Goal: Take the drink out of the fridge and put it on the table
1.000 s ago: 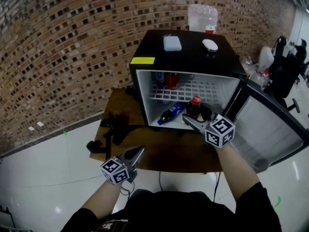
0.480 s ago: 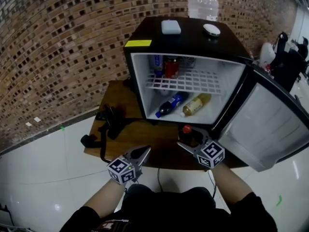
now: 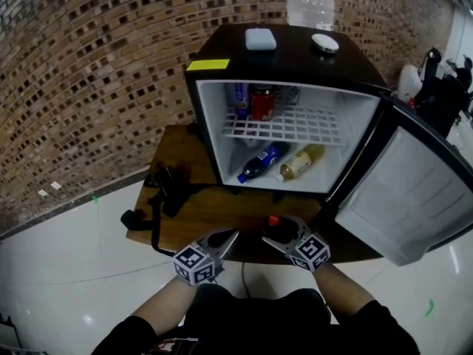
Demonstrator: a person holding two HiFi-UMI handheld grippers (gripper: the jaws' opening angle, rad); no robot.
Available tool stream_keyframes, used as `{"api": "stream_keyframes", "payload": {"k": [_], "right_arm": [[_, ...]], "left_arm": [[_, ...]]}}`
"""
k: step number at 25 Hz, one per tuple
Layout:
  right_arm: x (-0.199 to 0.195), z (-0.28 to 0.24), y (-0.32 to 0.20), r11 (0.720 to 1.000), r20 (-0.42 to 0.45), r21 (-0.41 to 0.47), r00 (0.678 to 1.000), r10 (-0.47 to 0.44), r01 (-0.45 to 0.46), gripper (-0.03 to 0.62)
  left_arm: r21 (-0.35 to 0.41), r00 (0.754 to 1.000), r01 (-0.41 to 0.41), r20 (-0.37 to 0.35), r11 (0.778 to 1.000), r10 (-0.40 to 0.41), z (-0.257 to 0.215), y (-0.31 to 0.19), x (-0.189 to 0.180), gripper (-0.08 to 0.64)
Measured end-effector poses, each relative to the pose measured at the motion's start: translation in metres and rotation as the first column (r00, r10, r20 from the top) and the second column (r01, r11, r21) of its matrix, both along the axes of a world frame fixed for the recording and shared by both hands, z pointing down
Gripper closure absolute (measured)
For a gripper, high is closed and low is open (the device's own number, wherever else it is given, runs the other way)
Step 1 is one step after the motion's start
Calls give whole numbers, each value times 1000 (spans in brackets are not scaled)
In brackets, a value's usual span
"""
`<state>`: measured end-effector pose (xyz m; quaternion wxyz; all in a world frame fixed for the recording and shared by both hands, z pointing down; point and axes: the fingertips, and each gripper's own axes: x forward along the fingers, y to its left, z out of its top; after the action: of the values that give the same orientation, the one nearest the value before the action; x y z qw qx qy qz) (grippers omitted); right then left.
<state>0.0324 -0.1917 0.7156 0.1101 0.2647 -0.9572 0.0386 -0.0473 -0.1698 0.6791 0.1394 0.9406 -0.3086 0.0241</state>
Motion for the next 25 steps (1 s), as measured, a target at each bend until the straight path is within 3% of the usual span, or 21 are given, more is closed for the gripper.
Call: {"api": "stream_keyframes", "payload": {"k": [5,10,14,17,18,21,24,25], "right_arm": [[0,6,-2,1000,41,19,999,13,-13,272],[22,5,-2,995,-12,-62,997,72,-73,153],[60,-5,11,985,-66,-116,990,124,-131,153],[87,-29,34,971,-54,-176,986,157,-164,156],[92,-41,44,966,-32,-201,987,157,-161,187],[107,-79,69,961,35,-232,986,164,-151,359],[119,-111,84,961,70,-228,982,177,-157,571],[120,-119,89,961,84,-235,982,171,-147,601]], "left_arm": [[-23,1000,-1,0,1000,1,8,-3,1,566],[-57,1000,11,-15,998,-11,-8,3,-10,565],[-73,999,38,-13,997,-39,-33,8,-24,566],[-83,999,48,-6,995,-48,-56,21,-33,565],[-88,998,55,-9,995,-56,-64,25,-36,566],[-100,996,82,-22,992,-85,-86,35,-45,566],[-92,995,93,-21,991,-95,-105,44,-47,566],[-88,995,94,-20,992,-96,-110,47,-46,566]]}}
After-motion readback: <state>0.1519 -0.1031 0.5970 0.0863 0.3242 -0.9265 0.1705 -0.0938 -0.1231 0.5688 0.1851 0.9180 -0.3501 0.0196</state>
